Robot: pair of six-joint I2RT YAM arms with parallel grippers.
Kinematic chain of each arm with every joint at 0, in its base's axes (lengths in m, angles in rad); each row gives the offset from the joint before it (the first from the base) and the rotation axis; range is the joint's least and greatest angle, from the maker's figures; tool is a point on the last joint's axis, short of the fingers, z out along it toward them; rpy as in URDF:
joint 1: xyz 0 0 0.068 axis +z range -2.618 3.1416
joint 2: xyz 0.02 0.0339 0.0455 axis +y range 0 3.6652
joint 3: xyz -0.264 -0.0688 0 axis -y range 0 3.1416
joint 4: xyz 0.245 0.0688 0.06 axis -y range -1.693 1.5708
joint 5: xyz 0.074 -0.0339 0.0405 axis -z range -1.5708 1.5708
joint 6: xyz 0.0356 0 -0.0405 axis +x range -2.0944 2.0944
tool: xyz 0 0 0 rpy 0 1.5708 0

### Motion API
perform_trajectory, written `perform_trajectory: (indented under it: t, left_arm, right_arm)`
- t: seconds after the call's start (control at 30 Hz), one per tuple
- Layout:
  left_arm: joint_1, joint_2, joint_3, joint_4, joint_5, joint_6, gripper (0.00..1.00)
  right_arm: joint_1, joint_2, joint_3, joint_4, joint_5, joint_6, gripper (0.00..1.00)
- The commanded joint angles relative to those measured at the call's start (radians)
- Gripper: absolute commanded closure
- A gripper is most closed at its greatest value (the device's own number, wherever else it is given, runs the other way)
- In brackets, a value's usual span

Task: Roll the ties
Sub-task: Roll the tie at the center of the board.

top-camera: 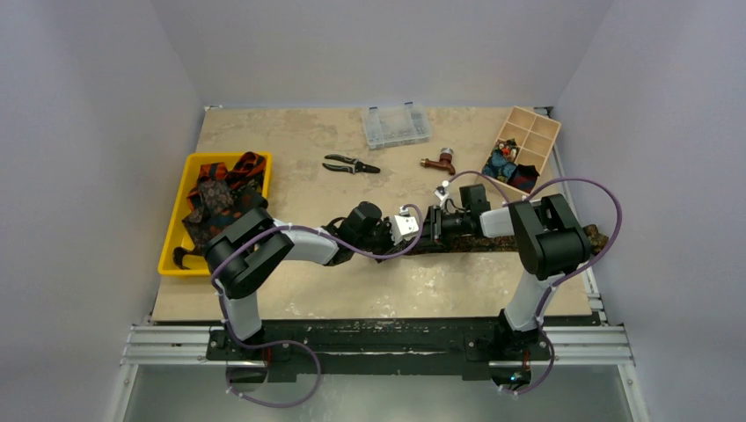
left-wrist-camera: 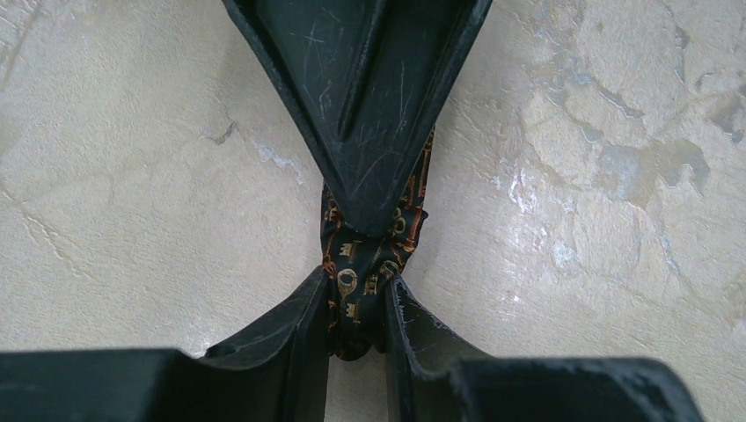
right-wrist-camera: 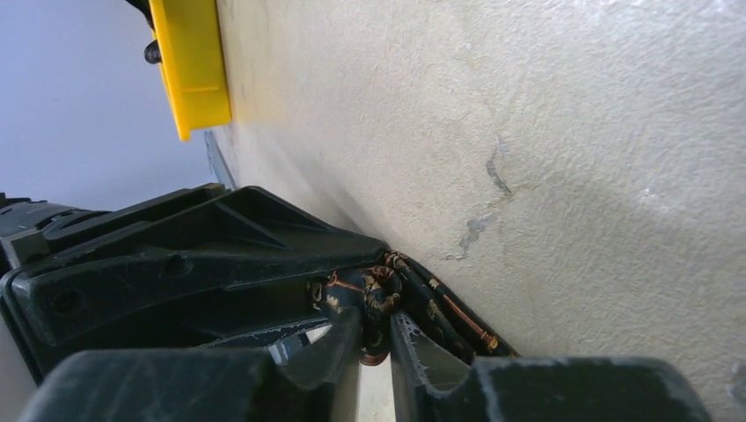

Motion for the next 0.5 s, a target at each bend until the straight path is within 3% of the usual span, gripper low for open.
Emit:
perform_trajectory:
  t: [0.0, 0.1, 0.17, 0.27, 0.47]
  left_arm:
    - [0.002, 0.042, -0.009, -0.121, -0.019, -0.005, 0.86]
    - [0.003, 0.034, -0.022, -0.103, -0.007, 0.001, 0.8]
    - [0.014, 0.02, -0.049, -0.068, 0.067, 0.025, 0.61]
    - [0.052, -0.019, -0.101, 0.021, 0.196, 0.047, 0.48]
    - [0.134, -0.041, -0.107, 0.032, 0.322, 0.125, 0.4]
  right_arm:
    - [-0.001, 0.014, 0.036, -0.07, 0.002, -0.069, 0.89]
    - [-0.007, 0.032, 0.074, -0.15, 0.054, -0.13, 1.0]
    - [-0.008, 0.042, 0.09, -0.185, 0.097, -0.158, 1.0]
    - [-0.007, 0.06, 0.105, -0.231, 0.142, -0.191, 1.0]
    - [-0.007, 0.091, 0.132, -0.268, 0.162, -0.221, 1.0]
